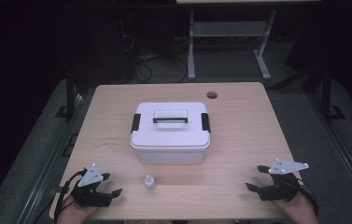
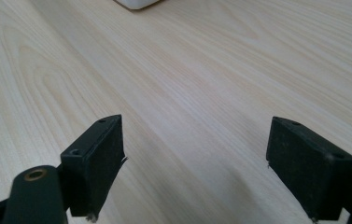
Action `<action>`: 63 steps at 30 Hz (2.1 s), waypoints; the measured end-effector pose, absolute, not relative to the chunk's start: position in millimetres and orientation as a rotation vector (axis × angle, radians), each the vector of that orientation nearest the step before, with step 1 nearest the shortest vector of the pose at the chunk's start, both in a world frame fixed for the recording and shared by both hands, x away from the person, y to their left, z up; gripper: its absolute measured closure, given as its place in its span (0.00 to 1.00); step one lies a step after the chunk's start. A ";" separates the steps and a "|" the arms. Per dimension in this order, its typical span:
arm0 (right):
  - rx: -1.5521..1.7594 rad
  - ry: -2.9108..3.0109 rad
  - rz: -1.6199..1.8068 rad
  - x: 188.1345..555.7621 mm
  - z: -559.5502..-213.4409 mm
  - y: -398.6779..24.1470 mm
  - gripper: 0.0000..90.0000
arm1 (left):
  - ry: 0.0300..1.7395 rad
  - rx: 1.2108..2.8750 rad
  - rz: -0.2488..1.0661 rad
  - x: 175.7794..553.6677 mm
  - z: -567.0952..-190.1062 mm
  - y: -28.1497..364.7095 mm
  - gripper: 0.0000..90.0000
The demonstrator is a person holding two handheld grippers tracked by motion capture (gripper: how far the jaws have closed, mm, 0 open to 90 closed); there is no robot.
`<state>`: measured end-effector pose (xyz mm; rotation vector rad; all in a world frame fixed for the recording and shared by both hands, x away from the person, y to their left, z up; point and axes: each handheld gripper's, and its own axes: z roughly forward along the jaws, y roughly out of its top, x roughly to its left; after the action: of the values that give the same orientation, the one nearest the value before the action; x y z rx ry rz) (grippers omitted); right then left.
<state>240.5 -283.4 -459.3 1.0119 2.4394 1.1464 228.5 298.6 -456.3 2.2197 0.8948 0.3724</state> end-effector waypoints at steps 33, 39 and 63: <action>0.806 2.656 1.000 287.4 -402.6 -289.8 0.24 | 0.846 2.225 0.346 226.2 -456.3 295.8 0.26; 0.761 2.681 0.969 294.3 -388.7 -286.6 0.24 | 0.843 2.224 0.341 226.1 -456.4 295.2 0.26; 0.634 2.773 0.905 326.4 -350.3 -266.1 0.28 | 0.835 2.225 0.338 225.6 -455.8 297.2 0.26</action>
<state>326.4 -266.1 -350.3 0.6343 2.7729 0.9055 225.6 297.2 -455.8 2.2254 0.8354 0.3377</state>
